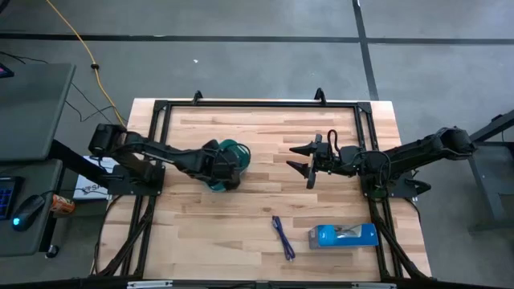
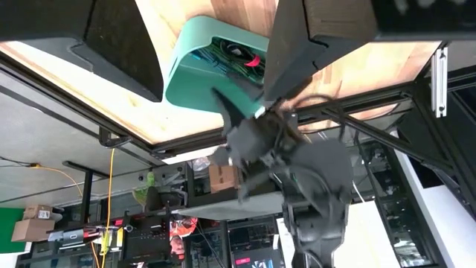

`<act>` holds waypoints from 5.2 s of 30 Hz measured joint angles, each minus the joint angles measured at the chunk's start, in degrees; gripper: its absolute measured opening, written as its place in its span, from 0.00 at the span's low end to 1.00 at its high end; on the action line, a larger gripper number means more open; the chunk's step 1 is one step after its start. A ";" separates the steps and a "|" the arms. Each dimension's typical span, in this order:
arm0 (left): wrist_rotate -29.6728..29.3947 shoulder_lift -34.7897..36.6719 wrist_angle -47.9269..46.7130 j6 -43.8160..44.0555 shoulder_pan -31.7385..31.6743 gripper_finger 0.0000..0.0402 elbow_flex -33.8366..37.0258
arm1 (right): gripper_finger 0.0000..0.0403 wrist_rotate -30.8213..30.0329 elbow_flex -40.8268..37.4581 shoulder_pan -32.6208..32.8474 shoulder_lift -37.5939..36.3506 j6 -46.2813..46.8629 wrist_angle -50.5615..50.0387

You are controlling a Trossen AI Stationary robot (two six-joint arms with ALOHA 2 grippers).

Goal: Pick and place USB-C Cables
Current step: Put the dark blue charger cable into the bin

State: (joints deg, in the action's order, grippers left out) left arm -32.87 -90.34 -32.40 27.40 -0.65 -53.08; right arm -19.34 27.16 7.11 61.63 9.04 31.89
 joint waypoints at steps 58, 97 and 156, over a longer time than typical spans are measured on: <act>21.60 33.29 67.03 -24.61 4.46 0.38 33.66 | 0.56 5.75 10.95 6.52 6.27 8.95 -11.29; 21.60 33.24 66.93 -23.07 4.47 0.38 33.64 | 0.56 1.82 50.56 26.25 50.69 52.53 -69.86; 21.58 33.24 66.44 -22.88 4.48 0.38 33.62 | 0.55 5.66 50.64 26.65 56.54 51.34 -65.23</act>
State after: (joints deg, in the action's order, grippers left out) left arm -11.29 -57.10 34.04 4.51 3.83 -19.46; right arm -13.68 77.80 33.76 118.17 60.38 -33.35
